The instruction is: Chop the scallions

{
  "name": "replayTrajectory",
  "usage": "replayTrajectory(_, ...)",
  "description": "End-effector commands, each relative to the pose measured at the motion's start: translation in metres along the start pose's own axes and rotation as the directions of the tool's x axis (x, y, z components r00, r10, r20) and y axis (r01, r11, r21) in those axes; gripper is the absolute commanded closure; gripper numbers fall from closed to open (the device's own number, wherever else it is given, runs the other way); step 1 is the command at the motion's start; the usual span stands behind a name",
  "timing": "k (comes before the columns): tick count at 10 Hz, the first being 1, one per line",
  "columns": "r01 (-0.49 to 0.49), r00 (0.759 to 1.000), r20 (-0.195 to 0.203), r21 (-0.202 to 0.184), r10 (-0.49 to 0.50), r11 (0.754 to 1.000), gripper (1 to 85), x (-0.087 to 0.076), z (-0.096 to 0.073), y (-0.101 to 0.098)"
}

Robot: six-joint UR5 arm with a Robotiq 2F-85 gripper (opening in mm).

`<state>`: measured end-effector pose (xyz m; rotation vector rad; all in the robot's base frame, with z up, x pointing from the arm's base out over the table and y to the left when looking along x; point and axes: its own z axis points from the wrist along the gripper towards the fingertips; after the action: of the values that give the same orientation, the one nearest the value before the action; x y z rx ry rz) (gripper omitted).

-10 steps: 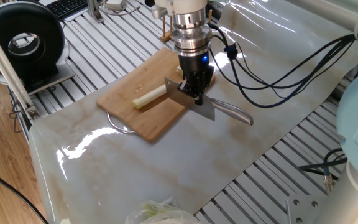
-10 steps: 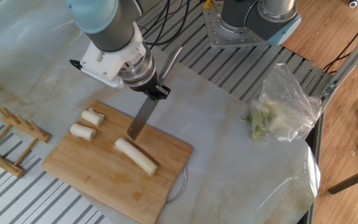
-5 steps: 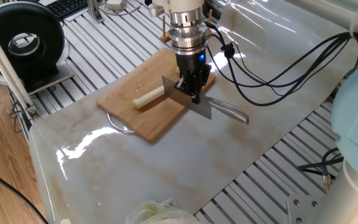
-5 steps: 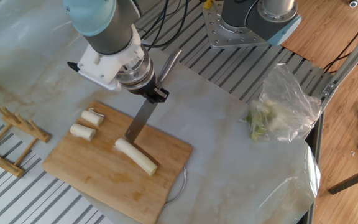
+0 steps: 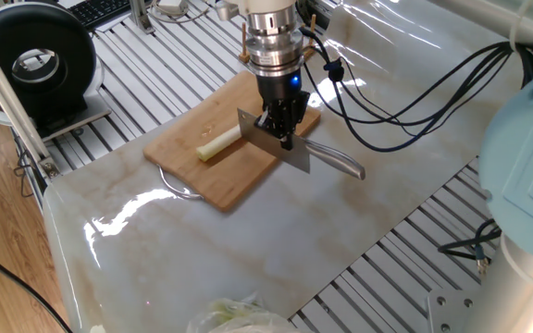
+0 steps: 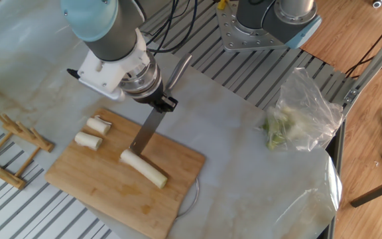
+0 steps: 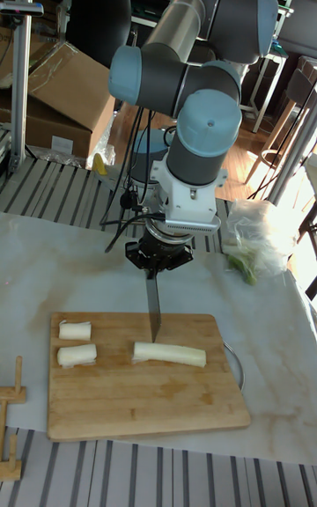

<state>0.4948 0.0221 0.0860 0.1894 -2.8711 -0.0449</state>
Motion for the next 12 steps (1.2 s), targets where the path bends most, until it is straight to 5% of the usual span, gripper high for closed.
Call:
replayTrajectory(1, -0.006, 1.000, 0.003, -0.010, 0.006, 1.000, 84.3, -0.0057, -0.0026, 0.0008)
replayTrajectory(12, -0.008, 1.000, -0.010, -0.004, 0.008, 1.000, 84.3, -0.0073, -0.0051, -0.0013)
